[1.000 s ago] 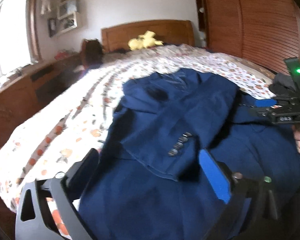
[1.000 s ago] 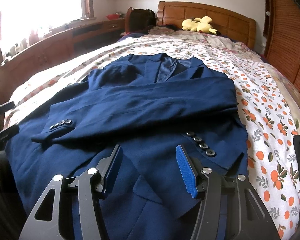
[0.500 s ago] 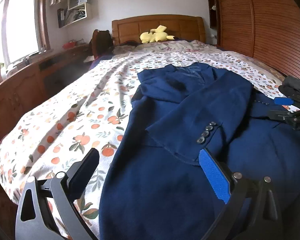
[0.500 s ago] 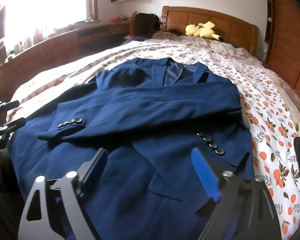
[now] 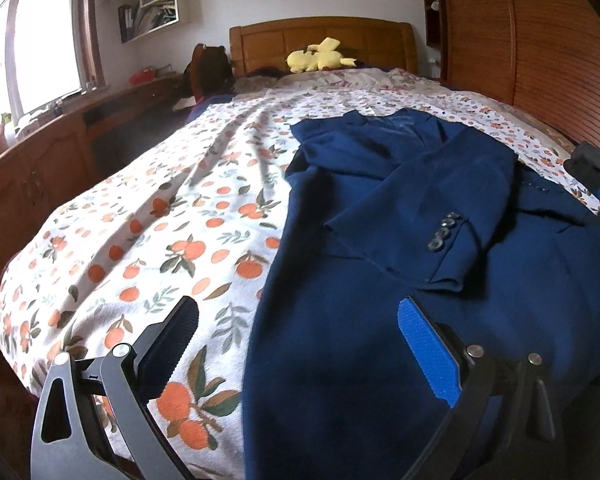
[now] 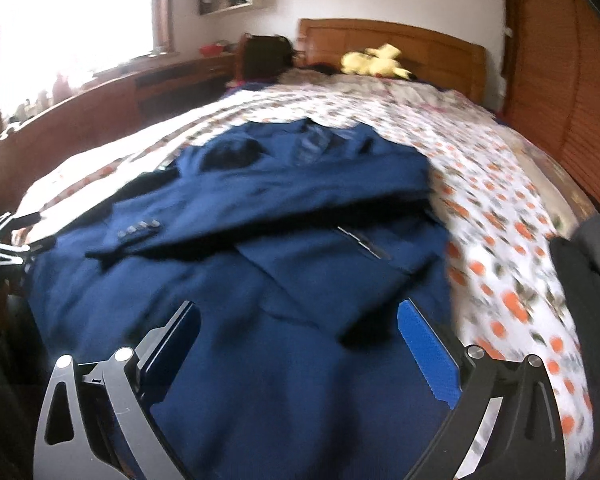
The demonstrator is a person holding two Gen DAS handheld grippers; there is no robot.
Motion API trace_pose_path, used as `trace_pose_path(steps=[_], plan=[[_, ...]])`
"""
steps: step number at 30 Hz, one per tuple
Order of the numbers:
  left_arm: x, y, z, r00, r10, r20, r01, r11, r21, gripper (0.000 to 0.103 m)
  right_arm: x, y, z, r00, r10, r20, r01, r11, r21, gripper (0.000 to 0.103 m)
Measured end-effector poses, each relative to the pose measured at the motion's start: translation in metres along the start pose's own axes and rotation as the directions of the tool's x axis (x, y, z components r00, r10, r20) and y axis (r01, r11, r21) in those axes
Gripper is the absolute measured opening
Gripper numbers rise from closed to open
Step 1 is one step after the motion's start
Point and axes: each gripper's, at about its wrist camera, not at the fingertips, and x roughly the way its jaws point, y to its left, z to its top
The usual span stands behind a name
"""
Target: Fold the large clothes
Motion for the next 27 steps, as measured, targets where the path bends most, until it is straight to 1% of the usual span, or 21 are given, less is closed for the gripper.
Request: trace_pose_path(steps=[4,5,7,9,10,11,13,15,16,17,19,20,21,22,24,26,27], plan=[[0.007,0.009,-0.006,0.999,-0.017,-0.030,0.017,1.000,-0.017,0.100,-0.009,-0.029,-0.020,0.997,-0.066,-0.047,0.068,0.997,0.034,0.095],[0.009,0.010,-0.008,0.999,-0.019,-0.038,0.018,1.000,-0.016,0.100,-0.011,-0.036,-0.025,0.995,-0.084,-0.062,0.086,0.996,0.039,0.093],[0.013,0.013,-0.012,0.998,-0.025,-0.054,0.024,1.000,-0.012,0.100,-0.013,-0.047,-0.034,0.990,-0.104,-0.096,0.110,0.993,0.050,0.086],[0.015,0.014,-0.016,0.997,-0.032,-0.067,0.032,0.999,-0.007,0.100,-0.013,-0.055,-0.042,0.987,-0.107,-0.117,0.114,0.992,0.054,0.076],[0.017,0.014,-0.018,0.996,-0.037,-0.076,0.037,0.999,0.000,0.100,-0.013,-0.059,-0.045,0.985,-0.109,-0.133,0.118,0.991,0.064,0.074],[0.017,0.014,-0.019,0.996,-0.040,-0.079,0.041,0.999,0.003,0.100,-0.012,-0.062,-0.048,0.984,-0.097,-0.151,0.110,0.991,0.077,0.069],[0.017,0.018,-0.022,0.995,-0.059,-0.080,0.059,0.998,-0.003,0.100,-0.013,-0.061,-0.051,0.982,-0.099,-0.158,0.111,0.991,0.069,0.063],[0.016,0.020,-0.024,0.994,-0.072,-0.083,0.071,0.997,-0.012,0.100,-0.015,-0.055,-0.054,0.983,-0.083,-0.167,0.093,0.994,0.056,0.050],[0.015,0.021,-0.024,0.994,-0.074,-0.084,0.073,0.997,-0.014,0.100,-0.014,-0.052,-0.054,0.983,-0.068,-0.171,0.078,0.996,0.053,0.045],[0.014,0.022,-0.025,0.993,-0.077,-0.086,0.076,0.997,-0.015,0.100,-0.014,-0.048,-0.054,0.983,-0.048,-0.179,0.058,0.997,0.050,0.036],[0.012,0.024,-0.027,0.993,-0.081,-0.088,0.080,0.997,-0.016,0.100,-0.014,-0.039,-0.053,0.983,-0.047,-0.180,0.053,0.998,0.028,0.033],[0.011,0.025,-0.028,0.992,-0.085,-0.089,0.084,0.996,-0.017,0.100,-0.015,-0.036,-0.052,0.984,-0.042,-0.175,0.048,0.999,0.025,0.031],[0.009,0.026,-0.029,0.992,-0.088,-0.089,0.087,0.996,-0.019,0.100,-0.018,-0.034,-0.051,0.986,-0.028,-0.167,0.034,0.999,0.032,0.030],[0.008,0.027,-0.029,0.992,-0.092,-0.088,0.091,0.996,-0.023,0.098,-0.019,-0.032,-0.049,0.986,-0.023,-0.164,0.029,0.999,0.036,0.030],[0.004,0.031,-0.032,0.991,-0.100,-0.086,0.098,0.995,-0.037,0.090,-0.020,-0.030,-0.048,0.987,-0.023,-0.162,0.029,0.999,0.033,0.030],[0.000,0.033,-0.033,0.990,-0.114,-0.082,0.111,0.993,-0.044,0.074,-0.020,-0.029,-0.047,0.986,-0.023,-0.164,0.029,0.999,0.032,0.030],[-0.002,0.034,-0.033,0.989,-0.122,-0.082,0.119,0.992,-0.049,0.070,-0.019,-0.029,-0.047,0.986,-0.024,-0.166,0.030,0.999,0.034,0.031]])
